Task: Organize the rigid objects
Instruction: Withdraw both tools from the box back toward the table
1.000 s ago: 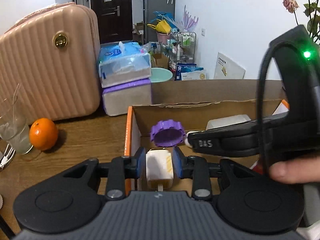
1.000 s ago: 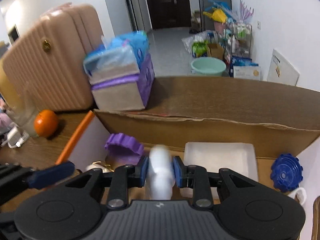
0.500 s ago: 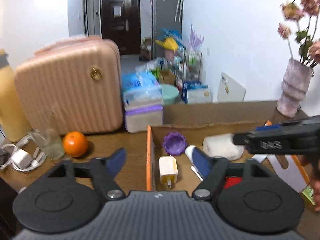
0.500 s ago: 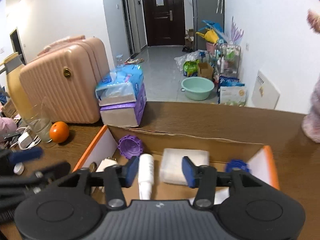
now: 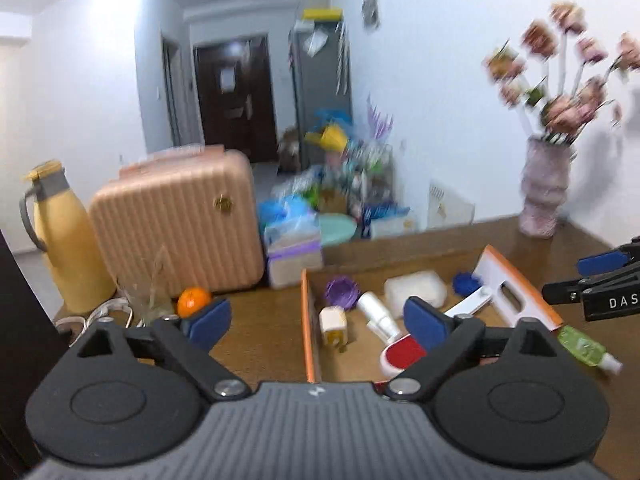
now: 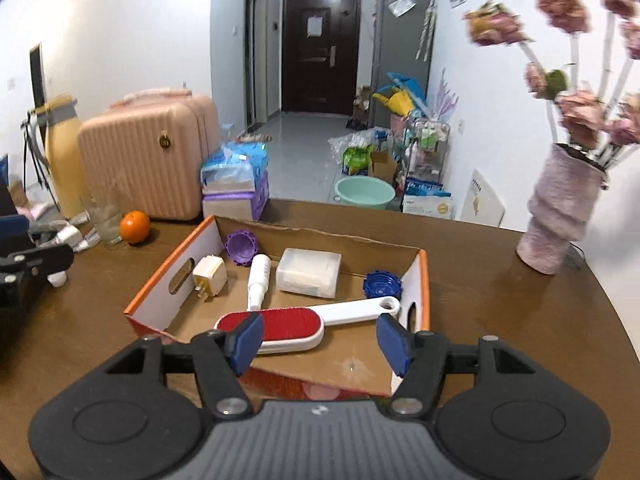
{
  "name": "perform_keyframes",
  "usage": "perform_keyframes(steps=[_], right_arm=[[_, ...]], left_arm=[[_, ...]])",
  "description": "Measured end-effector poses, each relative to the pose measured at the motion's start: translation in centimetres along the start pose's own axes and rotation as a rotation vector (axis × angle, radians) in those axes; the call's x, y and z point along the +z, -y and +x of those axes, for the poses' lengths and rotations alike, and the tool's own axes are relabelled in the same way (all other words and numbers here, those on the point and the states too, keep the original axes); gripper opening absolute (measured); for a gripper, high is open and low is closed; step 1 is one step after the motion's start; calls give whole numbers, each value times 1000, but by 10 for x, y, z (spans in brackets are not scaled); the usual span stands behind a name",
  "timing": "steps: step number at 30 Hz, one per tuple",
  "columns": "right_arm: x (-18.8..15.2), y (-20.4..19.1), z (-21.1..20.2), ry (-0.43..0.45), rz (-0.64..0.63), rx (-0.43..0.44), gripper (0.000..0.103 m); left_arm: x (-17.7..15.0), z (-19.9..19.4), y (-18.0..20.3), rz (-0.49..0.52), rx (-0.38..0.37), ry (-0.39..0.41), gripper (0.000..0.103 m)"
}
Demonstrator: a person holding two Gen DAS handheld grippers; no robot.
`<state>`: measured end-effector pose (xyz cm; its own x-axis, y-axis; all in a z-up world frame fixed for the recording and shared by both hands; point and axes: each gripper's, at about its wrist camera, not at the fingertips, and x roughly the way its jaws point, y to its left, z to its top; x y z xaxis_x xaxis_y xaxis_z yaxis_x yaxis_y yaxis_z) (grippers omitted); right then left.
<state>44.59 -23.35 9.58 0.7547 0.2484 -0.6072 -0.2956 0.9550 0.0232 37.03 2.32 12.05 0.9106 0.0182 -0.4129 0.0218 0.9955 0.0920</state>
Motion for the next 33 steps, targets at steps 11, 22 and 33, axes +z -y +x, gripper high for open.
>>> perform_keyframes(steps=[11,22,33], right_arm=[[-85,-16,-99,293,-40,20,72],[-168,-52,-165,465,-82,3,80],[-269,-80,-237,495,59,-24,97]], left_arm=[[-64,-108,17,-3,-24,300,103],[-141,-184,23,-22,-15,302,103],[-194,-262,13,-137,-49,303,103]])
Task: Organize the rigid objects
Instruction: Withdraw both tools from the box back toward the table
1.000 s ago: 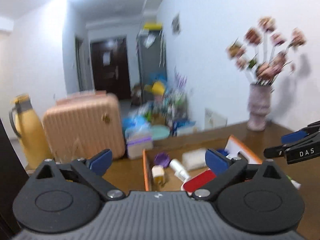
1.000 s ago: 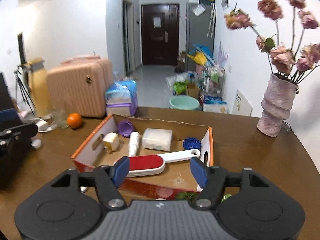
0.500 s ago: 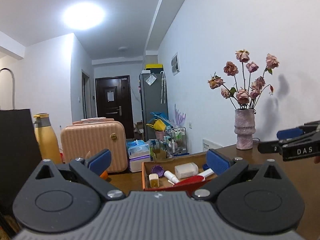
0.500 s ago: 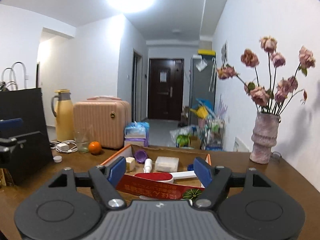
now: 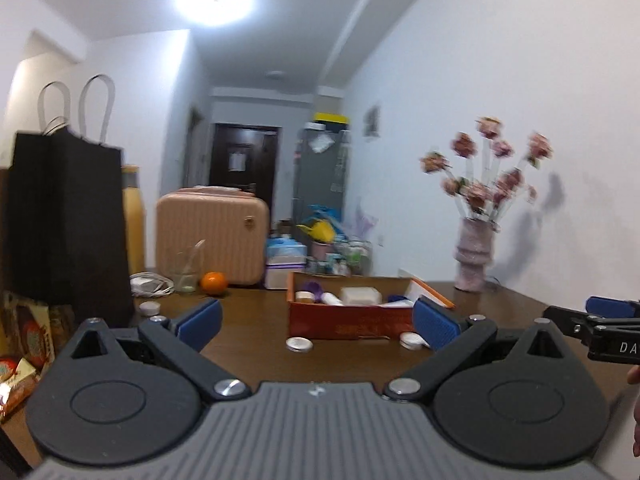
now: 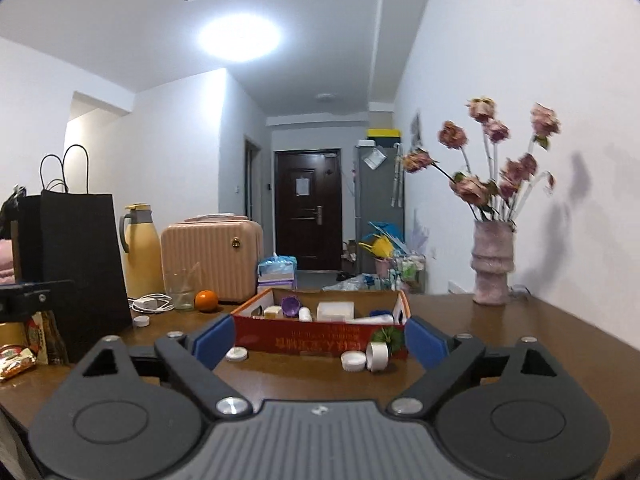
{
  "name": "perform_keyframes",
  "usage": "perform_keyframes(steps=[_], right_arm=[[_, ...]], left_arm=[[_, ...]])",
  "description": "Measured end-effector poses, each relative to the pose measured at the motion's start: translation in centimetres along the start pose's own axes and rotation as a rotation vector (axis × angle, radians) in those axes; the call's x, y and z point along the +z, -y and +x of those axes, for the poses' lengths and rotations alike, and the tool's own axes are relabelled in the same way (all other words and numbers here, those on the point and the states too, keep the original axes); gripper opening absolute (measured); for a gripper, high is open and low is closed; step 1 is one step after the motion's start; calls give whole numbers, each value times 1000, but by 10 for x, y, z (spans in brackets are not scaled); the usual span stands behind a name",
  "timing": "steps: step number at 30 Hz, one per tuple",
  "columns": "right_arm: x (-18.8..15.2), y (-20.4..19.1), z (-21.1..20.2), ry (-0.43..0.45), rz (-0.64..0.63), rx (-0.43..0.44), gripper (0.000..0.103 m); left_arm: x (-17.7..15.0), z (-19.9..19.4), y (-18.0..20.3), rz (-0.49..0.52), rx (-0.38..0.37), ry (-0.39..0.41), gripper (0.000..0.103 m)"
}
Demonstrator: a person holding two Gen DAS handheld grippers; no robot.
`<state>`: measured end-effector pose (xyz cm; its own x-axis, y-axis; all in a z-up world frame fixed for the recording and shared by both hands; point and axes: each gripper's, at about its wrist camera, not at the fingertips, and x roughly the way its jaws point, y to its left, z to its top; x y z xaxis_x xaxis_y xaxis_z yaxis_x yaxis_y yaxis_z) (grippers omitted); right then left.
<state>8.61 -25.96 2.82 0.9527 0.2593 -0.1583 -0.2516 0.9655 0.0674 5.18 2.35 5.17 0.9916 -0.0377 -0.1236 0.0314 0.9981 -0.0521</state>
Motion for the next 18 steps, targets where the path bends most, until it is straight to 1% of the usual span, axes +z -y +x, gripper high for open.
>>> perform_keyframes(steps=[2,3,5,8,18], right_arm=[[-7,-4,-12,-25,-15,12,99],[-9,-6,-16,-31,-24,4,99],[-15,-13,-24,-37,-40,-17,99],[-20,-18,-28,-50,-53,-4,100],[-37,-15,3,-112,-18,-2,100]], left_arm=[[-4,-9,5,49,-10,22,103],[-7,-12,6,62,-11,28,103],[-11,-14,10,76,-20,20,103],[-15,-11,11,74,-33,-3,103],[-32,15,19,79,-40,-87,103]])
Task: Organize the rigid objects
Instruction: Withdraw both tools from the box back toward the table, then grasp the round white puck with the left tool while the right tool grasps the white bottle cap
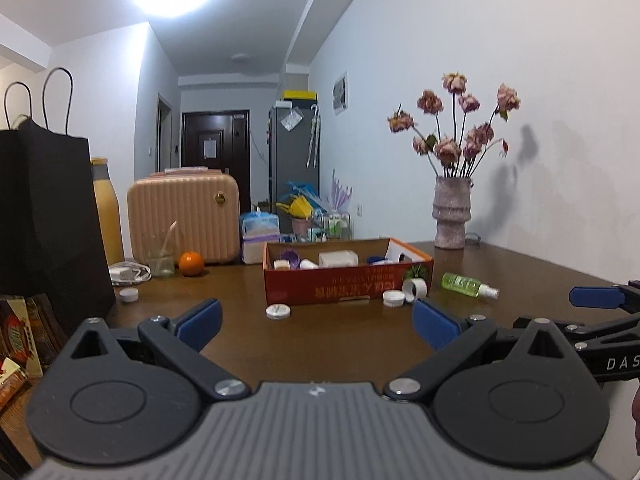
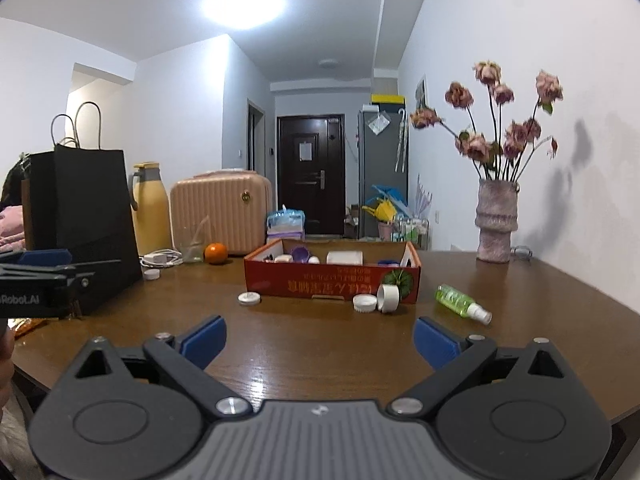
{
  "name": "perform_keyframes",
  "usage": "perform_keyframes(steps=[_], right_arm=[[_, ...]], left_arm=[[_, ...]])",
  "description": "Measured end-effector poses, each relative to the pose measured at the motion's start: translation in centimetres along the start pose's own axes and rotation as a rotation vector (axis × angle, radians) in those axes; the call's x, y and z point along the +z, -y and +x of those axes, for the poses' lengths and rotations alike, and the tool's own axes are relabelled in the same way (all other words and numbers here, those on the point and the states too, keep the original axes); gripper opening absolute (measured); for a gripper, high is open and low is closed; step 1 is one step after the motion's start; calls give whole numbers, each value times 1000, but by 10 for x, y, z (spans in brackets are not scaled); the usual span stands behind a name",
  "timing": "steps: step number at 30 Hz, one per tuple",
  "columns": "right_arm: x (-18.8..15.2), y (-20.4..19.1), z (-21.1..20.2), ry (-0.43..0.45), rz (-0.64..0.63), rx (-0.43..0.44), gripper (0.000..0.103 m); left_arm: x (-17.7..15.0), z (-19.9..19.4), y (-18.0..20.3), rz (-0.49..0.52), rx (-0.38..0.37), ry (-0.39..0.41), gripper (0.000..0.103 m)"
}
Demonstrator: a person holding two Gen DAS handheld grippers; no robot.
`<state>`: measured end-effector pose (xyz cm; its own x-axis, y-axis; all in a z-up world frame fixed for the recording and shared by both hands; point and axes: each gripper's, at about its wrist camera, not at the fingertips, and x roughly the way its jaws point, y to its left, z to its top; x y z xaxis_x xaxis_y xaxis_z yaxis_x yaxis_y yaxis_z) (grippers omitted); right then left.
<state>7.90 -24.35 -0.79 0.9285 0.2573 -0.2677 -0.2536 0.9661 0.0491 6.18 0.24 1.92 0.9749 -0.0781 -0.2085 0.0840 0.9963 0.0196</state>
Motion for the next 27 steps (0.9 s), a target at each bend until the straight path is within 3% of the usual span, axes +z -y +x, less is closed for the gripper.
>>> perform_keyframes(steps=[8,19,23,27], right_arm=[[-4,29,46,-68,54,-40,100],[26,58,142,-124,22,-32,95],[33,64,187,-163,13,37,93],[43,70,248,-259,-28,105,83]], left_arm=[[-11,54,-5,-7,40,-119,103],[-11,150,-28,-26,90,-241,103],[-4,193,-44,-51,87,-298,103],[4,248,-61,-54,45,-375,103]])
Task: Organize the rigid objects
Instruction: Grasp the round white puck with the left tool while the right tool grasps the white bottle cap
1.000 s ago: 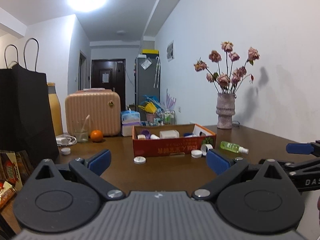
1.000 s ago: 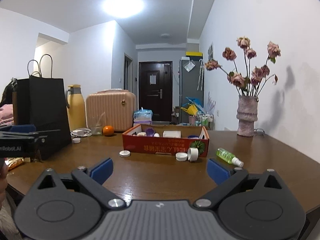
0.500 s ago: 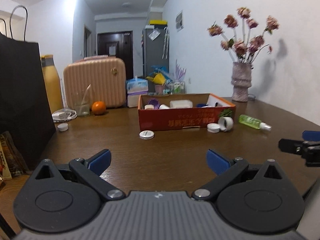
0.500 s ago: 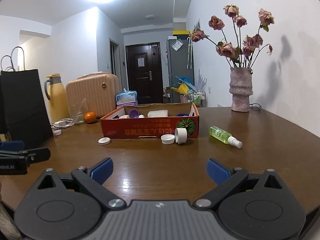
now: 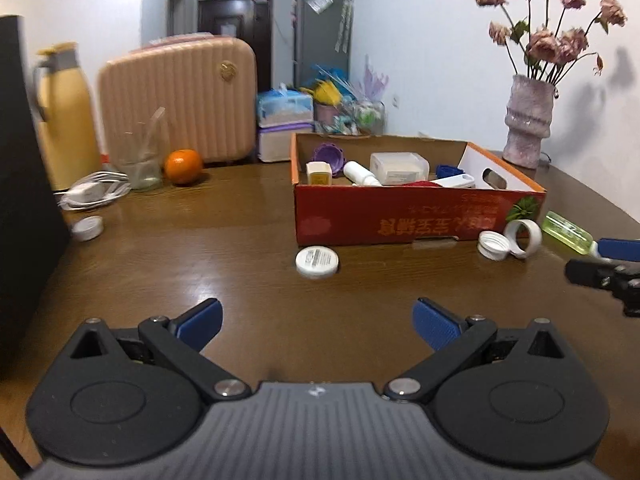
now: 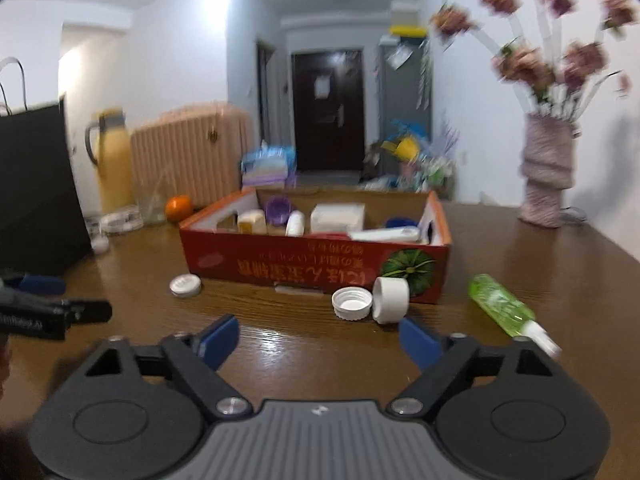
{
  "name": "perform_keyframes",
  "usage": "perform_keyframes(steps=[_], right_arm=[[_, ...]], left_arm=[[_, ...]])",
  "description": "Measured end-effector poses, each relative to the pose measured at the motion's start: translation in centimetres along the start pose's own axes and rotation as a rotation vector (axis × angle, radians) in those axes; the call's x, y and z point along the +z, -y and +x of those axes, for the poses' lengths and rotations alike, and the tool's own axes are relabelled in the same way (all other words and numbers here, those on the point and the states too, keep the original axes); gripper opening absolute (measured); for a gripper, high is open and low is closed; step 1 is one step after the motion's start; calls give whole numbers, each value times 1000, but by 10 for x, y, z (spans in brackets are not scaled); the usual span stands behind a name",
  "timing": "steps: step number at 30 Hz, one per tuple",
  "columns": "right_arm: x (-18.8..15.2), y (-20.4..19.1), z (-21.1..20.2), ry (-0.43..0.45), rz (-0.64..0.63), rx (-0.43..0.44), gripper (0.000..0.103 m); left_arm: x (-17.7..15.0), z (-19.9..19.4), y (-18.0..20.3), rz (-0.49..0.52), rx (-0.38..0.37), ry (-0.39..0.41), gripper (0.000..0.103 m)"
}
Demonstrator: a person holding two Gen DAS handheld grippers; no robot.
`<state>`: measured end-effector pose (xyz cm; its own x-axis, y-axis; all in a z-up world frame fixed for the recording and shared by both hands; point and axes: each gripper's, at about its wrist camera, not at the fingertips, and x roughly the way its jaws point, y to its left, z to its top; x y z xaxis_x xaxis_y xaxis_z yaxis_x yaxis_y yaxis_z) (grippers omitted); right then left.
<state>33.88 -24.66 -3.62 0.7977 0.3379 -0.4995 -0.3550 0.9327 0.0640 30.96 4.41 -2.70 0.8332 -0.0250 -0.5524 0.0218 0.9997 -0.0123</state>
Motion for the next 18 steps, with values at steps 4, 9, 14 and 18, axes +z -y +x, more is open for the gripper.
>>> perform_keyframes(steps=[4,9,14,18], right_arm=[[15,6,55,-102,-16,21,79],[24,15,101,-189,9,-15,73],[27,27,123,-205,69,-29,60],[28,22,128,-197,30,-58,51]], left_arm=[[21,52,-7,44,26,-53,79],[34,98,-20,4,-51,-129,75],[31,116,-22,24,-56,-148,66],[27,118,-16,59,-31,-123,42]])
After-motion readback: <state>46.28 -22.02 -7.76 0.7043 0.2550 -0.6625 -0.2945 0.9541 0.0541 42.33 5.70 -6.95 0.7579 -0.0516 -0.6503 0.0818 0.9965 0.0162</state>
